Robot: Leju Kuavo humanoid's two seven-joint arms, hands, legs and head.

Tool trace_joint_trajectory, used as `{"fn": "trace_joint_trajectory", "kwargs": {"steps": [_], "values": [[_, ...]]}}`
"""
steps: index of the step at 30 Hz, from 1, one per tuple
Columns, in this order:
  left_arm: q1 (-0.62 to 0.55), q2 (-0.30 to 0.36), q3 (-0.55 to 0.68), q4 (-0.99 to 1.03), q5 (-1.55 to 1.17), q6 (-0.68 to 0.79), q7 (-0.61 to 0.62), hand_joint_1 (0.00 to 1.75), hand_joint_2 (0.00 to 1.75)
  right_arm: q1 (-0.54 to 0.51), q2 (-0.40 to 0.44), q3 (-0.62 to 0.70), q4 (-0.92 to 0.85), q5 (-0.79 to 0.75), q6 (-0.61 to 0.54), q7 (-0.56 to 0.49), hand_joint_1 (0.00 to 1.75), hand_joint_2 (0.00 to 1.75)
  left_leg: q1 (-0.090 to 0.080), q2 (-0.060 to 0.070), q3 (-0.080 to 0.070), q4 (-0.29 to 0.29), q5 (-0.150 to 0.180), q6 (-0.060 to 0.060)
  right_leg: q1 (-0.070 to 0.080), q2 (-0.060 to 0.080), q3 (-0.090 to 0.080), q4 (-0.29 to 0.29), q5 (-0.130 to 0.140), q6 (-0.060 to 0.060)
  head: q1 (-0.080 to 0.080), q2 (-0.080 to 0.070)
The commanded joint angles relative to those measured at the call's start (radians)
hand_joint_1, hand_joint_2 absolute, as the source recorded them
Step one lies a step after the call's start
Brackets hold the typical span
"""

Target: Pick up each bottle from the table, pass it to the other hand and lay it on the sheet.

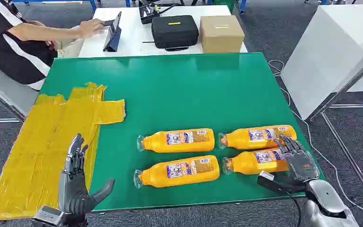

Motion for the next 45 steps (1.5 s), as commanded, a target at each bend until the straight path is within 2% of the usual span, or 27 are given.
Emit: {"fn": "trace_joint_trajectory", "kwargs": {"steps": [1, 2, 3, 4, 5, 7, 9, 13, 14, 18, 25, 31, 34, 37, 40, 43, 45], "values": [[-0.012, -0.007, 0.037, 0.065, 0.013, -0.004, 0.006, 0.0, 1.75, -0.002, -0.025, 0.1, 0.078, -0.019, 0.137, 0.039, 0.0, 1.75, 0.001, 0.0, 0.004, -0.002, -0.001, -0.003, 0.001, 0.0, 0.004, -0.003, 0.0, -0.001, 0.0, 0.0], [-0.012, -0.007, 0.037, 0.065, 0.013, -0.004, 0.005, 0.0, 1.75, 0.0, -0.026, 0.099, 0.079, -0.019, 0.137, 0.039, 0.0, 1.75, 0.001, 0.0, 0.004, -0.002, 0.0, -0.003, 0.001, 0.0, 0.004, -0.003, 0.0, -0.001, 0.0, 0.0], [-0.011, -0.007, 0.037, 0.066, 0.014, -0.005, 0.005, 0.0, 1.75, 0.0, -0.028, 0.1, 0.081, -0.025, 0.157, 0.042, 0.24, 1.75, 0.001, -0.001, 0.004, -0.002, 0.0, -0.002, 0.001, -0.001, 0.004, -0.003, 0.0, -0.001, 0.0, 0.0], [-0.01, -0.008, 0.037, 0.068, 0.015, -0.006, 0.004, 0.0, 1.75, 0.007, -0.033, 0.102, 0.079, -0.032, 0.183, 0.052, 0.72, 1.75, 0.002, -0.002, 0.006, -0.002, 0.0, -0.003, 0.001, -0.002, 0.003, -0.004, 0.0, -0.001, 0.0, 0.0], [-0.007, -0.01, 0.035, 0.073, 0.013, -0.01, 0.004, 0.0, 1.75, 0.02, -0.037, 0.102, 0.08, -0.048, 0.223, 0.065, 1.41, 1.75, 0.002, -0.002, 0.006, -0.002, -0.001, -0.002, 0.002, -0.002, -0.002, -0.004, 0.001, -0.001, 0.0, 0.0], [-0.007, -0.014, 0.032, 0.08, 0.01, -0.013, 0.004, 0.0, 1.75, 0.033, -0.044, 0.103, 0.089, -0.051, 0.239, 0.075, 1.47, 1.75, 0.002, -0.002, 0.008, -0.002, -0.003, 0.0, 0.002, -0.002, 0.0, -0.004, 0.0, -0.001, 0.0, 0.0], [-0.021, -0.016, 0.027, 0.091, 0.006, -0.024, 0.008, 0.0, 1.75, 0.041, -0.048, 0.098, 0.102, -0.067, 0.265, 0.091, 1.66, 1.75, 0.001, -0.001, 0.009, -0.002, -0.004, 0.001, 0.001, -0.001, 0.0, -0.004, -0.001, -0.001, 0.0, 0.0], [-0.055, -0.016, 0.026, 0.109, 0.007, -0.041, 0.023, 0.0, 1.75, 0.058, -0.051, 0.089, 0.095, -0.083, 0.284, 0.105, 1.75, 1.75, 0.002, -0.005, 0.01, -0.002, -0.003, 0.001, 0.002, -0.004, 0.002, -0.005, -0.001, -0.001, 0.0, 0.0], [-0.061, -0.018, 0.028, 0.11, 0.007, -0.044, 0.028, 0.0, 1.75, 0.075, -0.056, 0.088, 0.075, -0.093, 0.294, 0.11, 1.71, 1.75, 0.002, -0.006, 0.011, -0.003, -0.003, 0.001, 0.001, -0.005, 0.003, -0.006, -0.001, -0.001, 0.0, 0.0], [-0.048, -0.021, 0.036, 0.104, 0.006, -0.042, 0.03, 0.0, 1.75, 0.107, -0.056, 0.09, 0.043, -0.1, 0.299, 0.114, 1.75, 1.75, 0.002, -0.006, 0.012, -0.001, -0.003, 0.002, 0.001, -0.005, 0.004, -0.006, -0.001, -0.001, 0.0, 0.0], [-0.029, -0.02, 0.049, 0.09, 0.003, -0.034, 0.028, 0.0, 1.75, 0.041, -0.04, 0.131, 0.109, -0.097, 0.322, 0.114, 1.75, 1.75, 0.002, -0.004, 0.013, -0.003, -0.003, 0.001, 0.002, -0.004, 0.007, -0.01, 0.0, -0.001, 0.0, 0.0], [-0.029, -0.022, 0.05, 0.091, 0.002, -0.033, 0.028, 0.0, 1.75, 0.034, -0.04, 0.139, 0.119, -0.094, 0.32, 0.108, 1.75, 1.75, 0.003, -0.003, 0.013, -0.002, -0.004, 0.002, 0.003, -0.003, 0.007, -0.01, 0.0, -0.001, 0.0, 0.0], [-0.014, -0.027, 0.059, 0.082, -0.006, -0.023, 0.026, 0.0, 1.75, 0.017, -0.017, 0.135, 0.13, -0.118, 0.227, 0.055, 1.75, 1.75, 0.003, -0.003, 0.014, -0.002, -0.004, 0.002, 0.003, -0.003, 0.009, -0.01, 0.0, -0.001, 0.0, 0.0], [0.001, -0.032, 0.074, 0.065, -0.016, -0.021, 0.026, 0.0, 1.75, 0.003, 0.04, 0.081, 0.089, -0.237, 0.147, -0.045, 1.75, 1.75, 0.003, 0.0, 0.016, -0.003, -0.004, 0.001, 0.003, -0.001, 0.01, -0.01, 0.0, -0.001, 0.0, 0.0], [-0.004, -0.032, 0.078, 0.066, -0.016, -0.023, 0.03, 0.0, 1.75, -0.021, 0.063, 0.066, 0.087, -0.262, 0.138, -0.051, 1.75, 1.75, 0.002, 0.002, 0.015, -0.003, -0.004, 0.001, 0.003, 0.001, 0.008, -0.009, 0.001, -0.002, 0.0, 0.0], [-0.02, -0.034, 0.069, 0.087, -0.02, -0.03, 0.039, 0.0, 1.75, -0.018, 0.153, -0.063, 0.069, -0.377, 0.053, -0.068, 1.75, 1.75, 0.003, 0.004, 0.013, -0.003, -0.004, 0.0, 0.003, 0.005, 0.012, -0.008, 0.002, -0.002, 0.0, 0.0], [-0.024, -0.036, 0.067, 0.092, -0.02, -0.028, 0.039, 0.0, 1.75, -0.008, 0.153, -0.069, 0.065, -0.378, 0.05, -0.069, 1.75, 1.75, 0.003, 0.001, 0.015, -0.003, -0.004, 0.0, 0.003, 0.002, 0.015, -0.009, 0.001, -0.001, 0.0, 0.0]]}}
